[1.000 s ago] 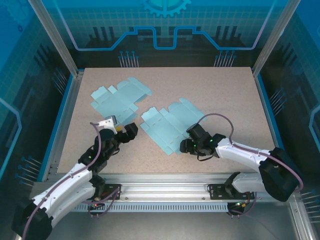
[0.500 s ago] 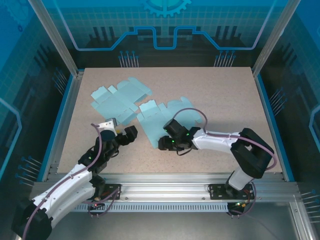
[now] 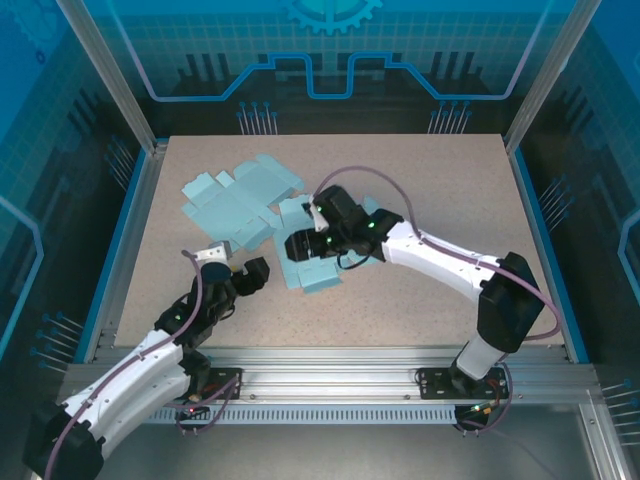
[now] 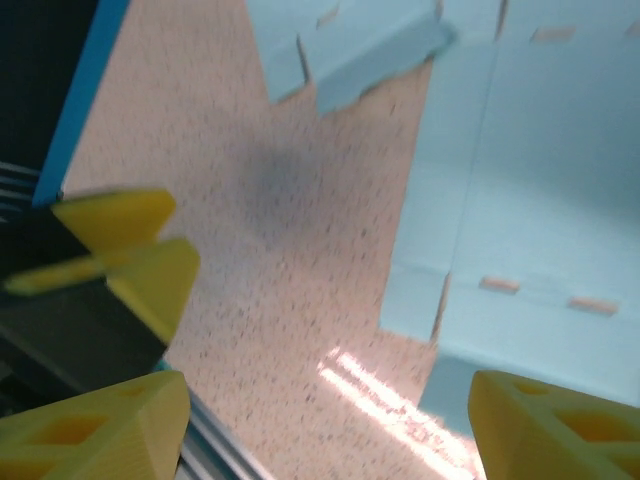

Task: Fold the paper box

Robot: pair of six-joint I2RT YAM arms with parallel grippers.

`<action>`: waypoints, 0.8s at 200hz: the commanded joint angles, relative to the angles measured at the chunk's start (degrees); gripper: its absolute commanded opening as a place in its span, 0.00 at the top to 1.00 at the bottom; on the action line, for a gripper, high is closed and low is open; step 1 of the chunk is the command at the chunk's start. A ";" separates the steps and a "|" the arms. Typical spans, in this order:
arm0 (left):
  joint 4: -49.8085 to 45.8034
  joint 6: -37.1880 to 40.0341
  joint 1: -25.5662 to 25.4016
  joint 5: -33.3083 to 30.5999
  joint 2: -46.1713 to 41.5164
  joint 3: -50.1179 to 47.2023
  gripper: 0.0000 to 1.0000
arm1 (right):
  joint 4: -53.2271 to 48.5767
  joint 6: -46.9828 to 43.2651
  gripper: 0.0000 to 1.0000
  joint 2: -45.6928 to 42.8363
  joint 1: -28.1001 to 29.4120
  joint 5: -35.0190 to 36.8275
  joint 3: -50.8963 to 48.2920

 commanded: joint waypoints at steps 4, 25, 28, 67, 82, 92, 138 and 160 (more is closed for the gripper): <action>0.05 -6.52 -0.66 7.20 0.97 -0.35 0.21 | -4.75 -3.48 0.27 3.19 -4.25 -0.03 2.22; 1.95 -12.24 -2.38 9.79 1.63 -1.69 0.24 | -5.45 -2.90 0.27 3.47 -6.11 1.25 1.76; 2.06 -13.24 -2.85 9.65 1.62 -1.78 0.24 | -5.45 -2.83 0.27 3.22 -6.21 1.58 1.53; 1.87 -31.96 -9.73 3.33 2.17 -3.99 0.16 | -4.37 -2.68 0.11 -2.71 -7.02 7.25 -4.41; 1.70 -36.33 -12.23 1.66 3.63 -3.02 0.15 | -4.39 -2.40 0.06 -4.91 -7.48 9.13 -6.29; 0.48 -39.21 -13.92 0.73 5.10 -1.58 0.13 | -4.39 -2.41 0.04 -6.03 -7.70 9.65 -7.33; 8.97 -46.39 -21.04 0.99 19.09 1.49 0.16 | -5.54 -1.87 0.00 -9.34 -7.96 13.38 -10.63; 15.11 -47.62 -22.15 3.04 26.91 3.11 0.20 | -5.88 -1.32 0.00 -10.44 -7.99 14.80 -11.78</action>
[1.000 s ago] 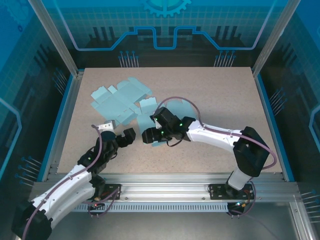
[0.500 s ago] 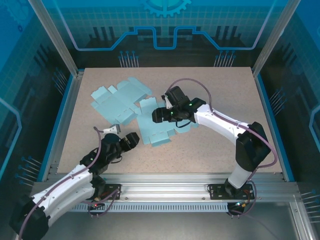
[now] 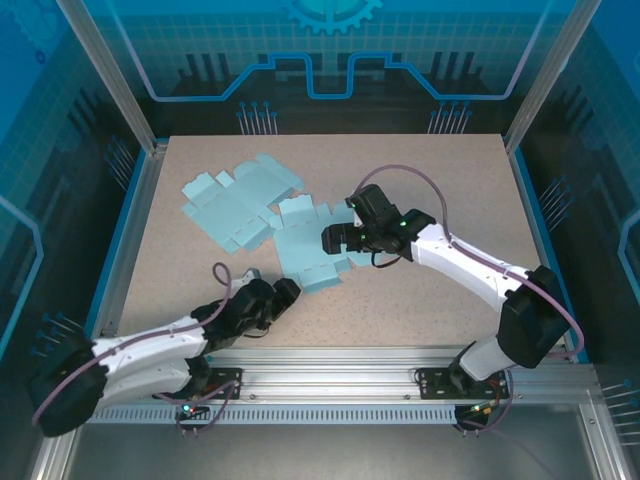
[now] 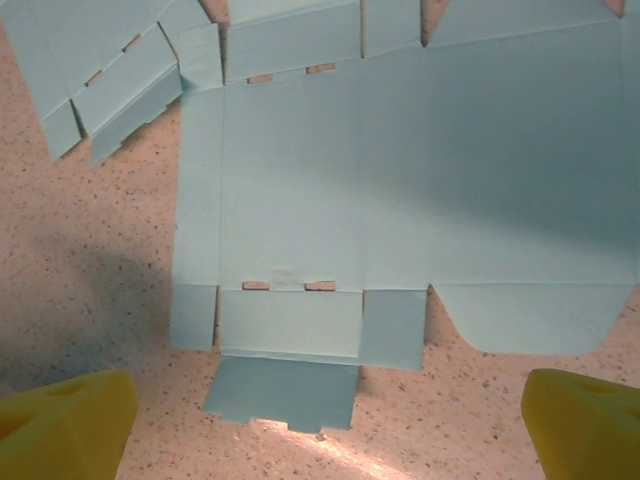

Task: Fold the paper box

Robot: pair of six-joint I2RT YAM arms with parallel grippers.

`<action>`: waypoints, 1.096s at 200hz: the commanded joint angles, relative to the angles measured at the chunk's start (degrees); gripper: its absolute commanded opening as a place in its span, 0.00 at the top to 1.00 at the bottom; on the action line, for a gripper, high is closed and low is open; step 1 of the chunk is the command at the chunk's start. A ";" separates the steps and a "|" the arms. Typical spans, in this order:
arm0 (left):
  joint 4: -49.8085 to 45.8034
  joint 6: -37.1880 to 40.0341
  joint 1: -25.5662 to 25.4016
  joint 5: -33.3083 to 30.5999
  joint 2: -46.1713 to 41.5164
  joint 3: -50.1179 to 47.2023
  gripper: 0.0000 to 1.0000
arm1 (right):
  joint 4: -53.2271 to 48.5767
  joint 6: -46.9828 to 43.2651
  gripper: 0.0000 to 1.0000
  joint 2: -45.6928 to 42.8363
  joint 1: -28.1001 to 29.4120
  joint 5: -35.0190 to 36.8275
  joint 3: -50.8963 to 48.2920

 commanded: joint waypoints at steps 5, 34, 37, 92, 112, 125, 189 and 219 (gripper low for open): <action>9.11 -4.97 -1.34 1.22 7.53 3.45 0.21 | -1.96 0.87 0.00 -2.12 -0.55 3.01 -1.76; 13.55 -7.35 -1.54 1.36 13.66 5.31 0.26 | -2.72 1.25 0.00 -3.87 -0.66 4.09 -2.83; 13.78 -7.63 -1.54 1.41 14.17 5.55 0.27 | -2.86 1.33 0.00 -4.15 -0.67 4.35 -3.04; 20.92 -11.90 -1.67 4.48 24.44 8.55 0.34 | -2.41 2.99 0.00 -10.58 -1.75 6.10 -7.30; 23.86 -13.63 -1.68 4.26 27.34 8.37 0.36 | -2.19 3.44 0.00 -12.74 -2.28 6.32 -8.88; 25.34 -14.40 -1.65 3.49 28.59 7.81 0.39 | -2.22 3.68 0.00 -14.08 -2.63 6.33 -9.66; 22.76 -14.51 -0.56 -2.51 27.95 6.10 0.69 | -2.42 4.17 0.00 -16.09 -3.34 6.11 -11.74; 18.81 -11.75 0.53 -4.02 26.26 6.49 0.86 | -2.22 4.16 0.00 -15.38 -3.43 5.93 -11.88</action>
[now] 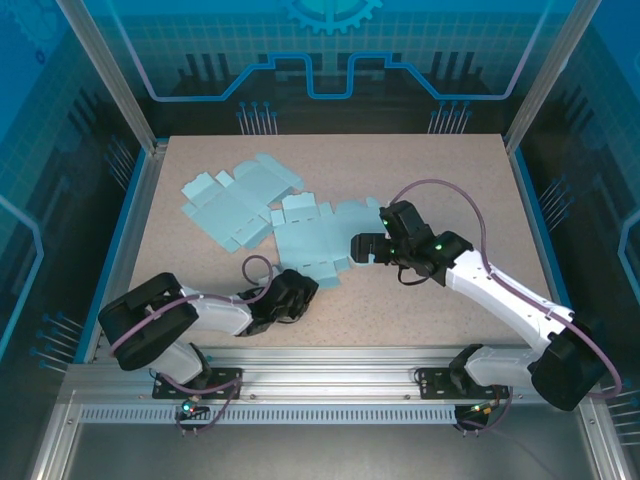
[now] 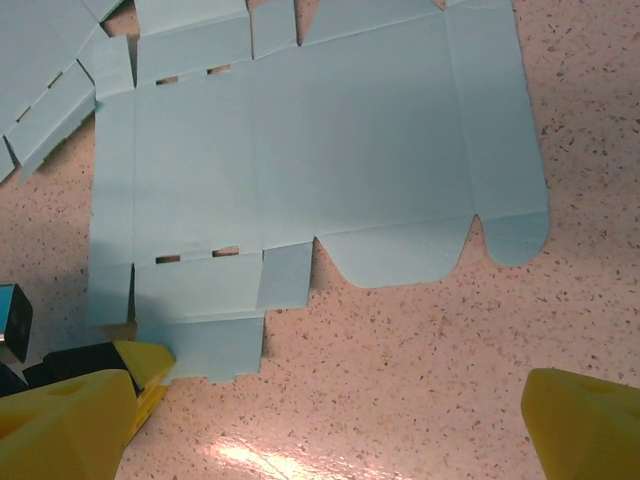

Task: Fold the paper box

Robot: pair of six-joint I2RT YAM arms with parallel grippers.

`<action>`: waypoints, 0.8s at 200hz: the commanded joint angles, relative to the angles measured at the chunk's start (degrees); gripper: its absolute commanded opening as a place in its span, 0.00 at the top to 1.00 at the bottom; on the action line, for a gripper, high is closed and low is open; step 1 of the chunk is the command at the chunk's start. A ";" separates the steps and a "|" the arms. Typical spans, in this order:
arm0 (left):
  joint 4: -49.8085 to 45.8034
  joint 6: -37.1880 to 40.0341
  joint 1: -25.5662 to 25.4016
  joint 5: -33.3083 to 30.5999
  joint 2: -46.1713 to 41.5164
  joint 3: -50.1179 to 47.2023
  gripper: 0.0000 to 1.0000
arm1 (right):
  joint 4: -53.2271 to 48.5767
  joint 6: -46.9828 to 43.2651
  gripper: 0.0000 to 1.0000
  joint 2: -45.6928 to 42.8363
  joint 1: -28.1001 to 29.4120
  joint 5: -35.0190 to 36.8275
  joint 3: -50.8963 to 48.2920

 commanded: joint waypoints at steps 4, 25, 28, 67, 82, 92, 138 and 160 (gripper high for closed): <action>-4.77 2.94 1.15 -3.40 -1.83 -0.45 0.90 | -0.69 0.78 0.00 0.00 -0.85 0.46 -0.49; -9.65 7.21 1.23 -3.33 -3.84 1.30 1.00 | -0.79 0.39 0.00 0.38 -0.96 0.55 -0.08; -10.42 8.25 1.25 -3.18 -4.17 1.87 1.00 | -0.86 0.26 0.00 0.31 -0.96 0.55 0.05; -22.15 22.34 -0.57 -2.03 -8.44 9.79 1.00 | -2.68 -0.73 0.00 -0.64 -1.70 2.72 1.29; -23.87 27.52 -1.10 -1.70 -10.57 11.30 1.00 | -3.04 -1.02 0.00 -1.66 -2.39 3.28 1.29; -24.16 30.79 -1.17 -1.49 -12.13 11.73 1.00 | -2.89 -1.27 0.00 -2.45 -3.14 3.11 1.11; -24.37 55.34 -1.08 -1.50 -19.79 13.40 1.00 | -2.81 -3.36 0.00 -5.18 -6.68 1.92 0.78; -26.91 68.86 -0.93 -1.11 -22.17 16.04 1.00 | -1.49 -4.82 0.00 -7.16 -7.98 1.20 0.27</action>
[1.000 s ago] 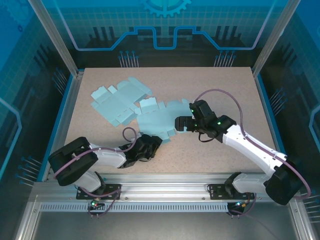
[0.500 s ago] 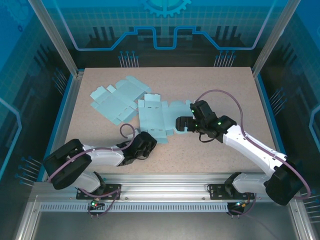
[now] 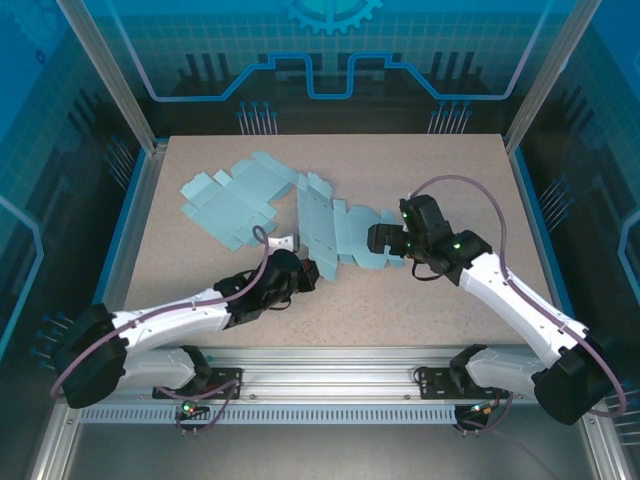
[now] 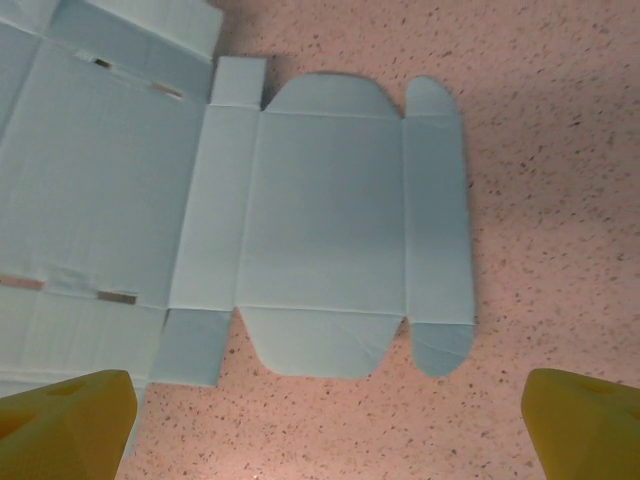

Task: Fold the paper box

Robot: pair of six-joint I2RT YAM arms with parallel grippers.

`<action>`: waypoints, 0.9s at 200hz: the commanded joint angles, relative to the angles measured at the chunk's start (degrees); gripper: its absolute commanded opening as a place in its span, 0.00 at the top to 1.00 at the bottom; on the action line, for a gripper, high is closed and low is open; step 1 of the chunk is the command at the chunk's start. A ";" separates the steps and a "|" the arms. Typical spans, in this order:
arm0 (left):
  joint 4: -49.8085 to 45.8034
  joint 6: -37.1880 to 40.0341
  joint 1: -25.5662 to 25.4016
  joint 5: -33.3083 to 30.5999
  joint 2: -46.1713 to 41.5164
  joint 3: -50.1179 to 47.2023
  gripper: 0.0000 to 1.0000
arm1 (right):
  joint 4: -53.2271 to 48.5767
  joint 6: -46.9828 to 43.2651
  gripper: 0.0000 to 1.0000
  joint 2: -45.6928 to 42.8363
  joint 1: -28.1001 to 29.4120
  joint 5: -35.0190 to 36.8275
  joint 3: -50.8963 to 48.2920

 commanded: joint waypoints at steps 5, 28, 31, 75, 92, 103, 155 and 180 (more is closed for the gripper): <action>-3.47 23.65 0.23 0.47 -3.54 4.39 1.00 | 0.51 -2.72 0.00 -3.02 -1.74 -0.82 -0.01; -4.62 35.79 1.73 3.58 -5.08 6.69 1.00 | 1.91 -4.67 0.00 -4.57 -2.56 -2.06 -0.57; -4.65 37.40 1.98 4.07 -5.26 7.00 1.00 | 2.01 -4.93 0.00 -4.72 -2.62 -2.13 -0.55; -5.45 59.18 6.24 11.28 -9.25 10.54 1.00 | 4.02 -9.49 0.00 -8.49 -3.46 -2.63 -0.82; -4.72 65.15 9.05 17.08 -10.62 10.97 1.00 | 5.67 -12.25 0.00 -10.88 -3.57 -4.13 -1.06; -4.63 68.41 10.61 21.06 -11.34 11.24 1.00 | 6.77 -13.89 0.00 -12.46 -3.54 -5.21 -1.38; -10.21 81.38 14.41 36.98 -12.26 16.42 1.00 | 9.19 -18.96 0.00 -16.81 -3.63 -8.30 -2.20; -20.97 85.01 15.95 40.32 -7.86 24.33 1.00 | 8.21 -18.78 0.00 -16.47 -3.63 -6.33 -1.83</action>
